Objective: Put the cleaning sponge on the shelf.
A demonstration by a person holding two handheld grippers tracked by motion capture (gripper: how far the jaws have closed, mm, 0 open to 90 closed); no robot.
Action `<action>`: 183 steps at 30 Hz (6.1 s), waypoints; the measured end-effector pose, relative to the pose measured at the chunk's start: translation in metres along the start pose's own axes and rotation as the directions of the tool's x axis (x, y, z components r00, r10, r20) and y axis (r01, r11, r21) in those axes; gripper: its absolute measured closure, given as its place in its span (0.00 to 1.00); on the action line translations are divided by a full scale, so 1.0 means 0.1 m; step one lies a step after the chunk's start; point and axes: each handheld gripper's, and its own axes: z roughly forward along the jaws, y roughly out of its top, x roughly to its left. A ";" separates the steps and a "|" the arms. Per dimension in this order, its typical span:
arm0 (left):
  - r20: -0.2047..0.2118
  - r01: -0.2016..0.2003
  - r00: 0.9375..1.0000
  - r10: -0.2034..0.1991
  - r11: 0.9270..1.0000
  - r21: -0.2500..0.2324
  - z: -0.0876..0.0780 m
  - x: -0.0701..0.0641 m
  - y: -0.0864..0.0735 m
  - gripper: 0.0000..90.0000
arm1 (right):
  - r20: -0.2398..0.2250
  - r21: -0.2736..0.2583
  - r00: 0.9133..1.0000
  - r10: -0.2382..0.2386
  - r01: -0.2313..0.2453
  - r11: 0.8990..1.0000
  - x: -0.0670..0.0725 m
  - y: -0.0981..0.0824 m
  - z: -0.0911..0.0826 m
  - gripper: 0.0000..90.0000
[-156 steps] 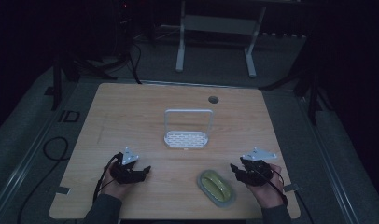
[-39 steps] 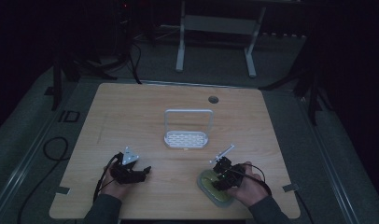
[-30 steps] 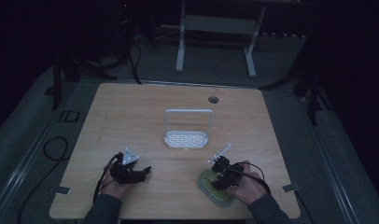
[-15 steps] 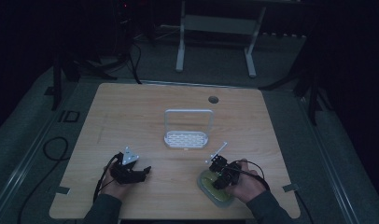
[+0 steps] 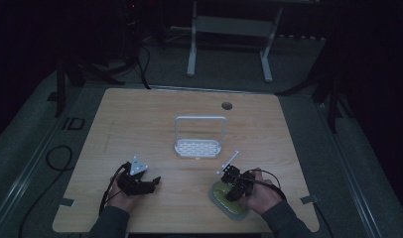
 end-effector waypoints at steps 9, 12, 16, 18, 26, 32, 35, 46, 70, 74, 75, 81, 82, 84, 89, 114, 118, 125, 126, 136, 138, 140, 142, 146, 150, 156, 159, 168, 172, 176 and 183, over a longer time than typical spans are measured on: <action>0.000 0.000 1.000 0.000 1.000 0.000 0.00 0.00 0.00 0.30 | 0.010 0.034 1.000 -0.030 0.029 0.999 0.02 0.03 0.02 0.79; 0.000 0.000 1.000 0.000 1.000 0.000 0.00 0.00 0.00 0.30 | 0.019 0.036 0.999 -0.050 0.049 0.998 0.03 0.03 0.02 0.79; 0.000 0.000 1.000 0.000 1.000 0.000 0.00 0.00 0.00 0.30 | 0.024 0.032 0.998 -0.064 0.063 0.997 0.04 0.04 0.01 0.79; 0.000 0.000 1.000 0.000 1.000 0.000 0.00 0.00 0.00 0.30 | 0.027 0.030 0.997 -0.068 0.067 0.997 0.04 0.04 0.00 0.79; 0.000 0.000 1.000 0.000 1.000 0.000 0.00 0.00 0.00 0.30 | 0.024 0.004 0.995 -0.093 0.093 0.996 0.02 0.06 -0.04 0.79; 0.000 0.000 1.000 0.000 1.000 0.000 0.00 0.00 0.00 0.30 | 0.020 -0.009 0.994 -0.105 0.105 0.994 -0.03 0.09 -0.07 0.79; 0.000 0.001 1.000 -0.001 1.000 0.000 0.00 0.00 0.00 0.30 | 0.024 -0.023 0.993 -0.112 0.113 0.993 -0.06 0.10 -0.09 0.79; 0.000 0.004 1.000 -0.004 1.000 -0.002 0.00 0.00 0.00 0.30 | 0.053 -0.054 0.985 -0.161 0.164 0.985 -0.12 0.15 -0.10 0.79; 0.000 0.004 1.000 -0.004 1.000 -0.002 0.00 0.00 0.00 0.30 | 0.170 -0.122 0.947 -0.272 0.294 0.948 -0.20 0.27 -0.13 0.80; 0.000 0.004 1.000 -0.004 1.000 -0.002 0.00 0.00 0.00 0.30 | 0.195 -0.136 0.932 -0.304 0.332 0.933 -0.20 0.30 -0.13 0.80; -0.001 0.004 1.000 -0.004 1.000 -0.002 0.00 0.00 0.00 0.30 | 0.208 -0.143 0.924 -0.320 0.352 0.925 -0.20 0.31 -0.12 0.80; -0.001 0.004 1.000 -0.004 1.000 -0.002 0.00 0.00 0.00 0.30 | 0.240 -0.140 0.900 -0.363 0.402 0.905 -0.18 0.36 -0.10 0.80; 0.000 0.004 1.000 -0.004 1.000 -0.002 0.00 0.00 0.00 0.30 | 0.240 -0.140 0.900 -0.363 0.402 0.905 -0.18 0.36 -0.10 0.80; 0.000 0.004 1.000 -0.004 1.000 -0.002 0.00 0.00 0.00 0.30 | 0.251 -0.130 0.895 -0.368 0.408 0.904 -0.17 0.37 -0.09 0.80; -0.001 0.004 1.000 -0.004 1.000 -0.002 0.00 0.00 0.00 0.30 | 0.258 -0.146 0.893 -0.369 0.414 0.899 -0.17 0.42 -0.10 0.80; -0.001 0.002 1.000 -0.002 1.000 -0.001 0.00 0.00 0.00 0.29 | 0.306 -0.207 0.864 -0.400 0.471 0.858 -0.22 0.63 -0.18 0.80; -0.002 0.001 1.000 -0.001 1.000 -0.001 0.00 0.00 0.00 0.29 | 0.319 -0.211 0.854 -0.411 0.487 0.848 -0.20 0.68 -0.19 0.80; -0.001 0.000 1.000 0.000 1.000 -0.001 0.00 0.00 0.00 0.29 | 0.324 -0.211 0.844 -0.428 0.505 0.837 -0.19 0.74 -0.20 0.80; -0.001 0.000 1.000 0.000 1.000 -0.001 0.00 0.00 0.00 0.29 | 0.328 -0.209 0.841 -0.431 0.509 0.835 -0.19 0.76 -0.22 0.80; -0.001 0.001 1.000 -0.001 1.000 0.000 0.00 0.00 0.00 0.29 | 0.341 -0.203 0.828 -0.445 0.527 0.825 -0.22 0.80 -0.21 0.80; -0.001 0.001 1.000 -0.001 1.000 0.000 0.00 0.00 0.00 0.29 | 0.345 -0.199 0.826 -0.447 0.529 0.825 -0.22 0.80 -0.21 0.80; -0.002 0.000 1.000 0.000 1.000 0.000 0.00 0.00 0.00 0.29 | 0.358 -0.184 0.815 -0.455 0.540 0.821 -0.21 0.81 -0.21 0.80; -0.002 0.000 1.000 0.000 1.000 0.000 0.00 0.00 0.00 0.29 | 0.361 -0.180 0.811 -0.460 0.544 0.819 -0.21 0.82 -0.21 0.80; -0.002 0.000 1.000 0.000 1.000 0.001 0.00 0.00 0.00 0.29 | 0.368 -0.174 0.804 -0.468 0.554 0.814 -0.19 0.86 -0.24 0.80; -0.002 0.000 1.000 0.000 1.000 0.001 0.00 -0.01 0.00 0.29 | 0.371 -0.173 0.797 -0.476 0.563 0.808 -0.18 0.89 -0.26 0.80; -0.002 0.000 1.000 0.000 1.000 0.001 0.00 -0.01 0.00 0.29 | 0.378 -0.161 0.780 -0.499 0.586 0.794 -0.17 0.93 -0.26 0.80; -0.002 0.000 1.000 0.000 1.000 0.001 0.00 -0.01 0.00 0.29 | 0.377 -0.161 0.772 -0.511 0.598 0.785 -0.16 0.96 -0.27 0.80; -0.001 -0.001 1.000 0.001 1.000 0.001 0.00 -0.01 0.00 0.28 | 0.374 -0.160 0.750 -0.546 0.632 0.758 -0.19 1.03 -0.30 0.80; -0.001 0.000 1.000 0.000 1.000 0.001 0.00 -0.01 0.00 0.28 | 0.371 -0.164 0.749 -0.550 0.635 0.755 -0.20 1.06 -0.30 0.80; 0.000 -0.001 1.000 0.001 1.000 0.002 0.00 -0.01 0.00 0.28 | 0.366 -0.163 0.745 -0.558 0.641 0.750 -0.21 1.08 -0.26 0.80; 0.000 -0.001 1.000 0.001 1.000 0.002 0.01 -0.01 0.00 0.28 | 0.371 -0.161 0.732 -0.571 0.657 0.737 -0.22 1.12 -0.26 0.80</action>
